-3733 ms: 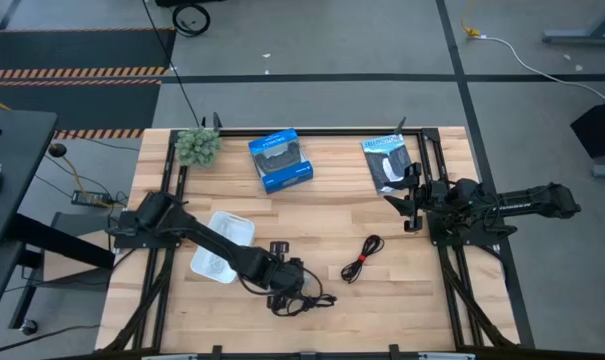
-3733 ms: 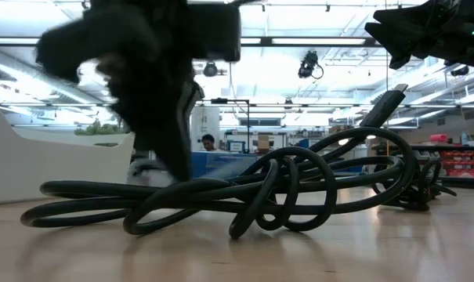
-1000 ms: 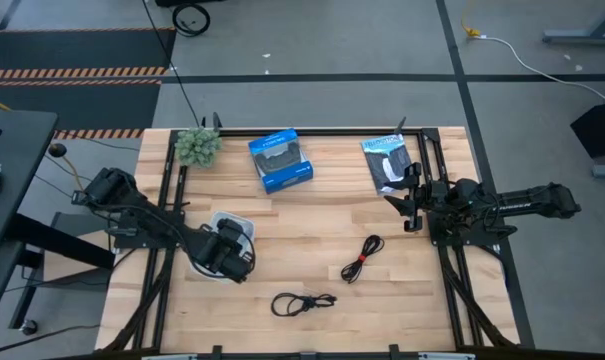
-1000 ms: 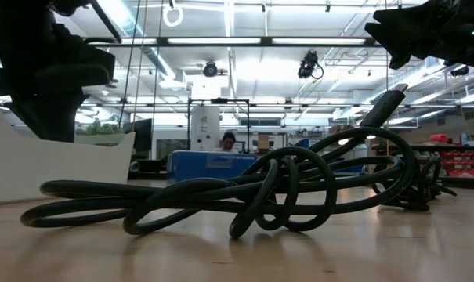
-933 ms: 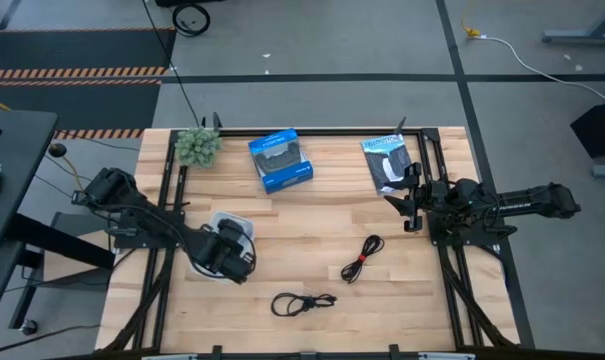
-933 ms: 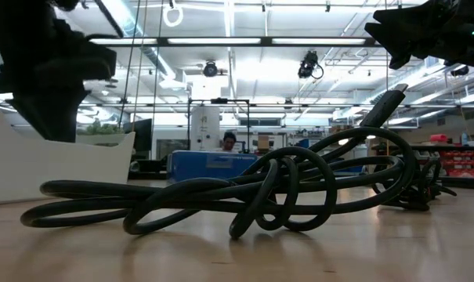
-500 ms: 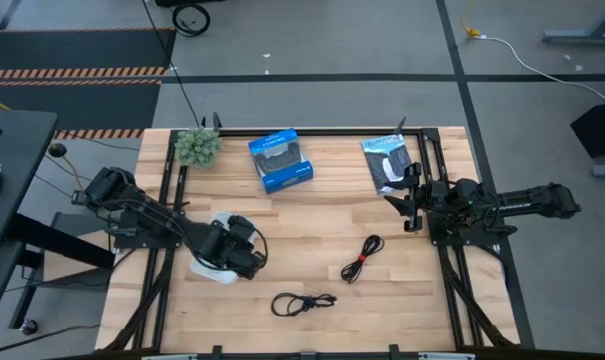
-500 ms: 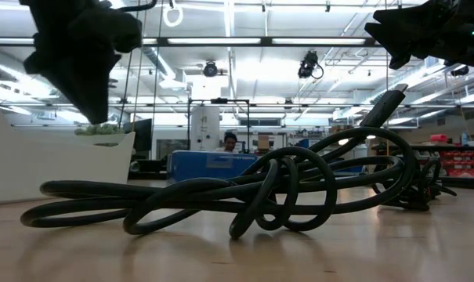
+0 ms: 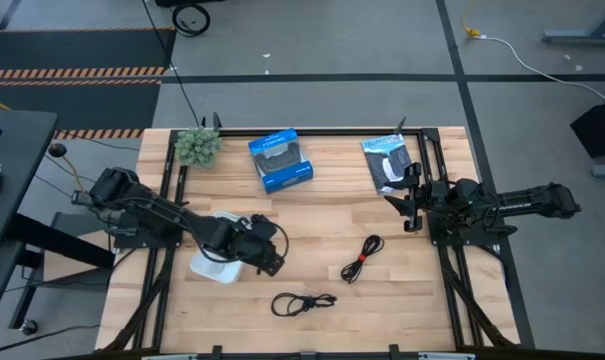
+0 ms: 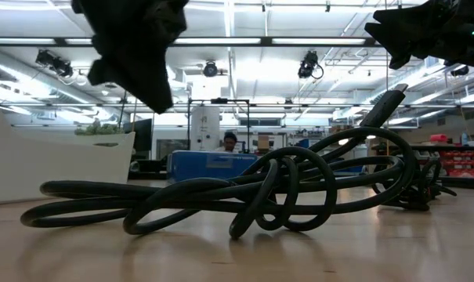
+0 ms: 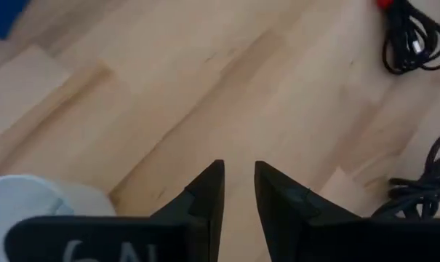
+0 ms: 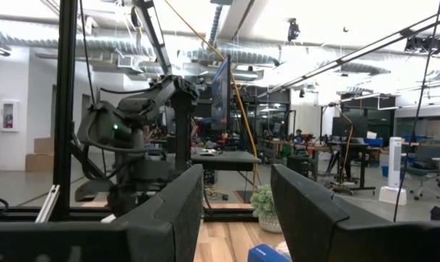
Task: Pick and place USB-C Cables
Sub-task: Put the black charger cable into the white bin
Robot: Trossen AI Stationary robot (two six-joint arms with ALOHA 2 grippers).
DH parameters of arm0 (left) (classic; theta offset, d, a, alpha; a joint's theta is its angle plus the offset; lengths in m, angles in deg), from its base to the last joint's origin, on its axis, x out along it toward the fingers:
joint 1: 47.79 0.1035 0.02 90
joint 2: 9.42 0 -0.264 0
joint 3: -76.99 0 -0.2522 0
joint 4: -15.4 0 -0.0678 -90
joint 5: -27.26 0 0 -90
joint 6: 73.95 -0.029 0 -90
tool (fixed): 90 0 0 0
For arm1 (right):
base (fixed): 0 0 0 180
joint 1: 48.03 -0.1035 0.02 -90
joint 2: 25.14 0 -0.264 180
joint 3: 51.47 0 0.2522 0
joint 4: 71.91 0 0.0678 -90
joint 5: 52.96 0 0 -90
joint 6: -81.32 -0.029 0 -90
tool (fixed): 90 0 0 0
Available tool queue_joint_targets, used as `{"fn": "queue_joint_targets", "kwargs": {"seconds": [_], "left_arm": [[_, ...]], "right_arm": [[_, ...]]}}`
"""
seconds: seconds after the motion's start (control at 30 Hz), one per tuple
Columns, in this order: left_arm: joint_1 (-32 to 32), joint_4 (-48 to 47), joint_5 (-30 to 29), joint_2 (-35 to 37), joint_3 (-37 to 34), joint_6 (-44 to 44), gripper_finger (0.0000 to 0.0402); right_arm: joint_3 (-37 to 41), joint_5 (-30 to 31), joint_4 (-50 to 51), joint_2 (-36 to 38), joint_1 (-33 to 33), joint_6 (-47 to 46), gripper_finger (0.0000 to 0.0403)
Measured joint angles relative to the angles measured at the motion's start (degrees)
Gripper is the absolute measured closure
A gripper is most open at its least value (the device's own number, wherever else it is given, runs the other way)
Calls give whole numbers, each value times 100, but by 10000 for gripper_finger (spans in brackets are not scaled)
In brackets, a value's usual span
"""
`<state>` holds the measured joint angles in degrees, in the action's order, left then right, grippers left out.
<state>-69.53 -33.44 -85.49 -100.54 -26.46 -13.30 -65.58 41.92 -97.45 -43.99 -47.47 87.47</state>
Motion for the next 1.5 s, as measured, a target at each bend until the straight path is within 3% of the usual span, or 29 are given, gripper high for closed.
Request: {"fn": "queue_joint_targets", "kwargs": {"seconds": [0.27,0.83,1.1,1.5], "left_arm": [[180,1237,473,-552,141,-1008,318],[277,1878,341,-2226,2087,-4017,312],[337,2188,746,-2792,2756,-5109,260],[308,2872,1071,-3160,2790,-5602,184]], "right_arm": [[1,2,-15,-23,2,2,234],[1,1,-4,-38,0,0,234],[1,0,-3,-38,0,2,234],[1,3,-6,-38,2,0,234]]}}
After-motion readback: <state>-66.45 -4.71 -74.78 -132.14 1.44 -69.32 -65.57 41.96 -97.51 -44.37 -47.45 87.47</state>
